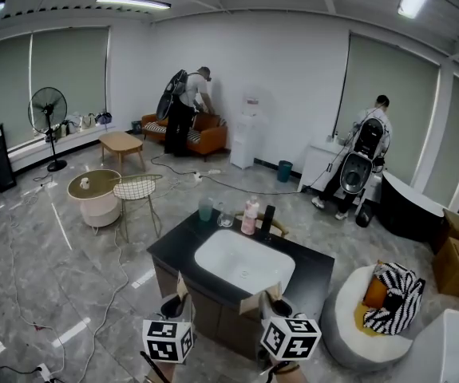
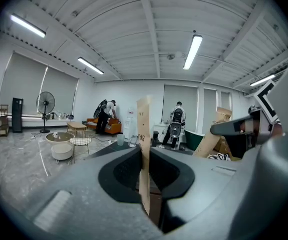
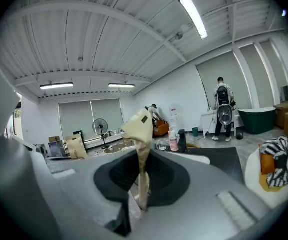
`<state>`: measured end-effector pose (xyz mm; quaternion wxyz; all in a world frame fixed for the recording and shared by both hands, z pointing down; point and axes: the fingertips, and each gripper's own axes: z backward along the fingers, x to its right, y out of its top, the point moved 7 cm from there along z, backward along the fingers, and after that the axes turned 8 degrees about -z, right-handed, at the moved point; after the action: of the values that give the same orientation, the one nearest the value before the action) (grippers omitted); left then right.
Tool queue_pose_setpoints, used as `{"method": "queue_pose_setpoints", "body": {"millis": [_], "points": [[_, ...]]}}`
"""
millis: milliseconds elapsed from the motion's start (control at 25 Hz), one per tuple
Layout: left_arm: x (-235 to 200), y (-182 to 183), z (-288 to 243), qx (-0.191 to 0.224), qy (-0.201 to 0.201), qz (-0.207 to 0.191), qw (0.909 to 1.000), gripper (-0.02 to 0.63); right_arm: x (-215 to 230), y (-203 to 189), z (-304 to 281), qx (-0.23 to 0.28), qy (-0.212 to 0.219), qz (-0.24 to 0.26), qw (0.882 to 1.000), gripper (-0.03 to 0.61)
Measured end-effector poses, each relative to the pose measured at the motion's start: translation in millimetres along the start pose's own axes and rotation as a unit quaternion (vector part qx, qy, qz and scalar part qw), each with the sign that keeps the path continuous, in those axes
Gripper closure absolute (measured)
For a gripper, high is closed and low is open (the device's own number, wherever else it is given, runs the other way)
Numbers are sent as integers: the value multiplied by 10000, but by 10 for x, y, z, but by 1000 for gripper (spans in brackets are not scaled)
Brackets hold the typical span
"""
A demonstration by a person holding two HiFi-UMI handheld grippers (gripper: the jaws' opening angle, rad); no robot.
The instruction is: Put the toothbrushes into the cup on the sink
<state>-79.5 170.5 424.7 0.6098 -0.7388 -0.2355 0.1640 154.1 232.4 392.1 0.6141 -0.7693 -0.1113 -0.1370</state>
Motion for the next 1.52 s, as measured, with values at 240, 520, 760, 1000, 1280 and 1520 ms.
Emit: {"method": "queue_pose_setpoints", "body": {"millis": [240,520,760,1000,1280,1520], "points": [[-20,8,-128,-97,104,-78,9999,575,67,27,-180,-51,127,-63,9999,548],[-149,-80,-308,-160,187,21,9997,575,135,-94,-356,-233,71,-82,9997,548],[-263,-30,-655,-43,146,86,9998,575,248,-3,-632,-199,-53,12,9998,548],[-475,150,-1058,145,118,20,9998,575,233,174,-1090,-132,-47,123,9998,548],[-855,306,-1546,177,124,-25,9998,575,222,348,-1651,-70,-107,152,9998,548],[-1158,442,-2007,169,64,-11,9998,575,221,509,-2113,-70,-233,150,9996,548]]}}
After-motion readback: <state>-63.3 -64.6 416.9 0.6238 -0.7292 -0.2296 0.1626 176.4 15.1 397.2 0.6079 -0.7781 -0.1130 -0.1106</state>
